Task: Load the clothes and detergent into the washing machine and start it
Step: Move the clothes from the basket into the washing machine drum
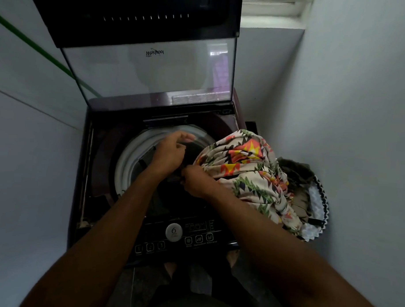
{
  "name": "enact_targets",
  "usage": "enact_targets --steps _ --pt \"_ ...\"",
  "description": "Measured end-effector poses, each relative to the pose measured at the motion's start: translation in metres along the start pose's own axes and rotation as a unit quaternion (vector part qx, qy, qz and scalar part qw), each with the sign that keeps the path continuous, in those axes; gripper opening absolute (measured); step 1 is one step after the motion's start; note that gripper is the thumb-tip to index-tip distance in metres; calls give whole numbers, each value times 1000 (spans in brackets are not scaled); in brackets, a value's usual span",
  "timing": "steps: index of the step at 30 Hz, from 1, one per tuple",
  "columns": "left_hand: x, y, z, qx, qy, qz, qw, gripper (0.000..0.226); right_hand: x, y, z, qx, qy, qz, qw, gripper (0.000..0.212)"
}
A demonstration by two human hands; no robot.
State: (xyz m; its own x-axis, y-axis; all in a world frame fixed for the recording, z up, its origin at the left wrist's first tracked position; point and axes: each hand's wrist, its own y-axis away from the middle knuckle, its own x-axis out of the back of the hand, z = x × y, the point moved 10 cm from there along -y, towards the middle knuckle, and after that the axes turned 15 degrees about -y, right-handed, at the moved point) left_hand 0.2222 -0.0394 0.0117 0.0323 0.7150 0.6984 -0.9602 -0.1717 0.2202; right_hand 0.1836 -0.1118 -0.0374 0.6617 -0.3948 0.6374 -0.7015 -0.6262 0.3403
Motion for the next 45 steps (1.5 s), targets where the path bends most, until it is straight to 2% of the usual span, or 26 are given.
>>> enact_targets --steps 3,6,8,10,12,14,15,18,21,25,27,29,31,34,37,40,42,45 --pt "-20 -3 18 -34 -10 -58 998 42 -9 7 18 -26 10 -43 999 28" --pt "-31 -6 44 -66 -13 -62 996 40 21 18 21 -30 -77 -10 997 28" --pt "-37 -8 65 -83 -8 -47 995 41 61 26 29 -24 -101 63 993 18" --pt "-48 -13 84 -101 2 -35 994 41 113 44 52 -33 -103 196 975 17" --pt "-64 -14 100 -124 -10 -45 991 37 160 76 87 -58 -113 345 930 19" --pt "-84 -10 119 -174 -60 -61 981 37 184 107 138 -123 -107 422 892 20" --pt "-96 -6 127 -200 -87 -75 973 39 185 115 165 -170 -104 417 887 27" --pt "-137 5 129 -217 -161 -157 950 54 162 126 237 -310 -143 324 882 55" --pt "-159 13 116 -197 -232 -185 934 66 127 120 268 -368 -180 227 884 66" --pt "-157 9 110 -178 -216 -175 944 71 111 98 257 -319 -164 168 918 35" --pt "-155 5 109 -182 -195 -183 946 73 120 93 245 -285 -205 215 911 15" --pt "-153 -3 105 -180 -173 -171 953 79 139 101 238 -275 -255 319 870 23" --pt "-146 -6 107 -173 -151 -160 960 81 167 118 223 -266 -237 425 832 30" --pt "-128 -6 119 -179 -102 -127 970 95 201 127 180 -211 -206 508 809 5" --pt "-113 -6 123 -173 -53 -115 977 123 220 111 139 -127 -217 530 810 8" --pt "-88 -7 118 -176 3 -71 982 135 224 93 92 -50 -214 539 813 18" --pt "-69 -6 108 -164 42 -54 984 129 219 79 62 -15 -219 532 818 24" --pt "-27 0 85 -132 80 3 988 103 204 55 13 44 -216 498 839 19"
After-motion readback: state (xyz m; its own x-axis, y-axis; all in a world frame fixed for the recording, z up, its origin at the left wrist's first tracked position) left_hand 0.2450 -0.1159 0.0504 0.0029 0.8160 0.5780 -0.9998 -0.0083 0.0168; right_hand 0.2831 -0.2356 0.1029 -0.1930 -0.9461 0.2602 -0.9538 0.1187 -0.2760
